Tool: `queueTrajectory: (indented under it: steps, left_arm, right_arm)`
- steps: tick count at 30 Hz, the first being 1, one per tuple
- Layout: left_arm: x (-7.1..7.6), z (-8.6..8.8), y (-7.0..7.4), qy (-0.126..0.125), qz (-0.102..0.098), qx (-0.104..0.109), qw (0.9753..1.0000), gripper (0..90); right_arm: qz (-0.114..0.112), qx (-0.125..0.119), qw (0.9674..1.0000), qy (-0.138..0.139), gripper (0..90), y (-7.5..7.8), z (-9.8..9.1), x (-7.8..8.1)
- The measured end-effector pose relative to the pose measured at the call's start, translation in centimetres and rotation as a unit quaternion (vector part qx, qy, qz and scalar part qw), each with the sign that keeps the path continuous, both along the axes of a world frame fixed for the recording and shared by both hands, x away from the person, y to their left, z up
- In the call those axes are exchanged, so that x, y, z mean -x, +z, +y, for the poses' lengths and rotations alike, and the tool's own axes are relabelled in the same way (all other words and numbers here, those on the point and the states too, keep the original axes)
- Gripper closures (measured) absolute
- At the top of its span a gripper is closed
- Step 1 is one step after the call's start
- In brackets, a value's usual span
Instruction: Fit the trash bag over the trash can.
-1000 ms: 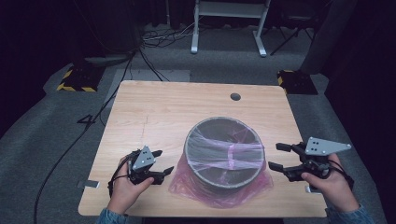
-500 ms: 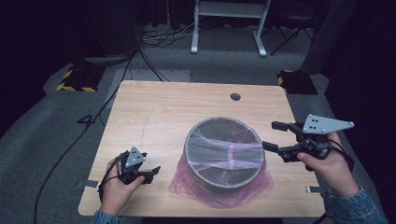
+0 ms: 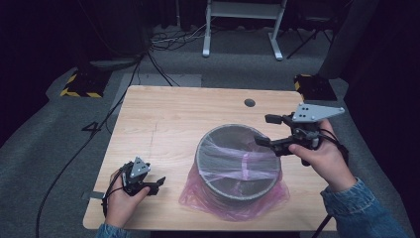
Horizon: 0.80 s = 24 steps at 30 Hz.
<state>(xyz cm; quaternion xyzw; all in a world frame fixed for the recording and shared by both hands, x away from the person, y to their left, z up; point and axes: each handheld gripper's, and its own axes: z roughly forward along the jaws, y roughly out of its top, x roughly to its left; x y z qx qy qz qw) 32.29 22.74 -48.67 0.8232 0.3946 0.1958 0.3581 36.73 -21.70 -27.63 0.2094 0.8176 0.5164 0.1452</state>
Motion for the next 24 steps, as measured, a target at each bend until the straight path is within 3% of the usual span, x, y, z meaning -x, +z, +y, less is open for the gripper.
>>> queueTrajectory:
  steps: [9, 15, 24]
  left_arm:
    - [-0.2, -0.2, -0.3, 0.003, 0.001, -0.007, 1.0, 21.8]
    - [-0.1, -0.1, -0.1, 0.003, 0.0, -0.004, 1.0, 21.8]
    - [0.0, -0.3, -0.2, -0.001, 0.0, -0.004, 1.0, 21.8]
  right_arm:
    - [0.009, 0.014, 0.9997, 0.015, 19.5, -0.6, 4.4, -1.0]
    - [0.027, 0.018, 0.9993, 0.018, 18.9, -2.0, 6.8, -1.8]
    - [0.049, 0.052, 0.997, 0.031, 19.0, -4.4, 9.1, -2.1]
